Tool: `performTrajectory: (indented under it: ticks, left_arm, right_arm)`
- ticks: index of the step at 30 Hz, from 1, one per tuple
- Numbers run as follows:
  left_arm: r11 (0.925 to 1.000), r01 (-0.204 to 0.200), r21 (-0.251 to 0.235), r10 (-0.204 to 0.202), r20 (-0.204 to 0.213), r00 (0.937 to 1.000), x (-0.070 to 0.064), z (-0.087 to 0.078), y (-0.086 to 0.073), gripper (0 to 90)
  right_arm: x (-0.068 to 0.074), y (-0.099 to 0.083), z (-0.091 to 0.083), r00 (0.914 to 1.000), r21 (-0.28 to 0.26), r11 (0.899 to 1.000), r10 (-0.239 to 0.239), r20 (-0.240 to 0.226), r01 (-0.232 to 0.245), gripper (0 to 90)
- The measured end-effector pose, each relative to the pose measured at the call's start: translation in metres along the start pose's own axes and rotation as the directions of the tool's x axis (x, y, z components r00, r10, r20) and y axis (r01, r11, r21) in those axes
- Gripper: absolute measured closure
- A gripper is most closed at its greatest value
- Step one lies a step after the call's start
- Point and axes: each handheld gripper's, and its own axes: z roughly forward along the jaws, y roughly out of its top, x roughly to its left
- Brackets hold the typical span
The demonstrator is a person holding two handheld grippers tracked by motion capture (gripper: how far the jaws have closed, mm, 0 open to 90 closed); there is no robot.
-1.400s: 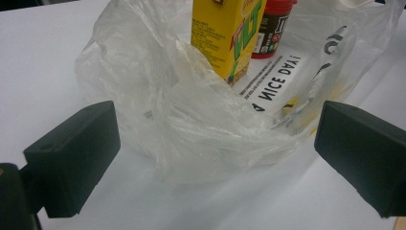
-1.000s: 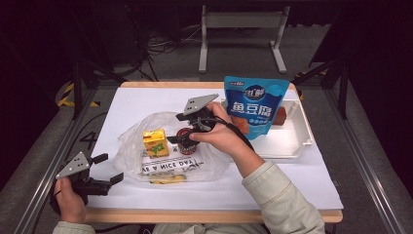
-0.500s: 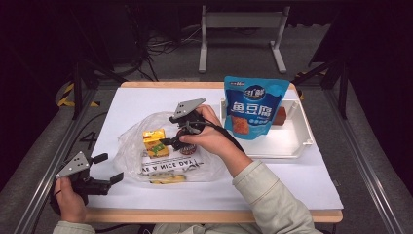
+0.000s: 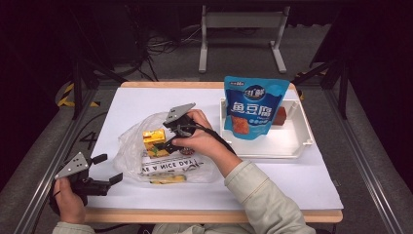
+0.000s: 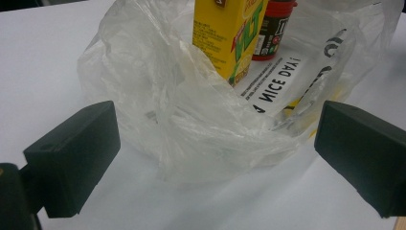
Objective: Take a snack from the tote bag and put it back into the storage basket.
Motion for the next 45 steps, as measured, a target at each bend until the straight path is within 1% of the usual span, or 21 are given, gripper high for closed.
performTrajectory:
  ticks: [15,21,26,29,32,34,35,36,37,38,39,40,43,45]
  left_arm:
    - [1.0,0.002,-0.002,-0.002,0.001,1.0,0.001,-0.001,0.0,2.3]
    - [1.0,0.004,-0.002,-0.004,0.003,1.0,0.001,0.0,-0.001,2.3]
    - [1.0,0.001,-0.002,-0.001,0.003,1.0,0.001,-0.001,0.0,2.3]
    - [1.0,0.003,-0.002,-0.003,0.003,1.0,0.001,-0.001,-0.001,2.3]
    - [1.0,0.0,-0.001,0.0,0.004,1.0,0.001,-0.001,-0.001,2.3]
    - [1.0,0.002,0.0,-0.002,0.004,1.0,0.002,-0.001,-0.001,2.3]
    - [1.0,0.002,0.0,-0.002,0.004,1.0,0.002,-0.001,-0.001,2.3]
    - [1.0,0.004,-0.001,-0.004,0.004,1.0,0.001,-0.001,-0.001,2.3]
    - [1.0,0.004,-0.001,-0.004,0.005,1.0,0.001,0.0,-0.001,2.3]
    - [1.0,0.003,-0.001,-0.003,0.006,1.0,0.001,0.0,-0.001,2.3]
    - [1.0,0.003,0.0,-0.003,0.006,1.0,0.001,-0.001,-0.001,2.3]
    - [1.0,0.002,0.0,-0.002,0.006,1.0,0.001,0.0,-0.001,2.3]
    - [1.0,0.002,0.001,-0.002,0.006,1.0,0.001,0.0,-0.001,2.3]
    - [1.0,0.001,0.001,-0.001,0.006,1.0,0.001,0.0,-0.001,2.3]
  right_arm:
    - [-0.002,-0.003,0.028,0.9997,0.074,0.997,-0.014,-0.018,0.015,14.8]
    - [0.0,-0.004,0.035,0.9995,0.097,0.995,-0.027,-0.015,0.028,14.9]
    - [-0.001,-0.001,0.04,0.9994,0.108,0.994,-0.031,-0.016,0.033,14.9]
    - [-0.001,0.0,0.043,0.9988,0.121,0.991,-0.047,-0.018,0.049,15.8]
    - [0.001,-0.001,0.047,0.9979,0.135,0.989,-0.06,-0.023,0.063,20.3]
    - [0.003,-0.001,0.049,0.9952,0.154,0.983,-0.096,-0.021,0.098,24.0]
    - [0.003,-0.001,0.049,0.9952,0.154,0.983,-0.096,-0.021,0.098,24.0]
    - [0.004,-0.001,0.05,0.9927,0.163,0.979,-0.12,-0.012,0.12,25.3]
    - [0.004,0.0,0.05,0.9917,0.165,0.978,-0.129,-0.009,0.128,28.7]
    - [0.003,0.0,0.049,0.9921,0.165,0.978,-0.125,-0.009,0.125,32.2]
    - [0.001,0.0,0.048,0.9928,0.161,0.98,-0.119,-0.015,0.12,34.8]
    - [-0.001,0.0,0.047,0.9922,0.164,0.979,-0.123,-0.022,0.125,36.1]
    - [-0.001,0.001,0.044,0.9878,0.187,0.97,-0.151,-0.039,0.155,43.5]
    - [-0.001,0.001,0.042,0.9863,0.192,0.968,-0.152,-0.065,0.161,49.0]
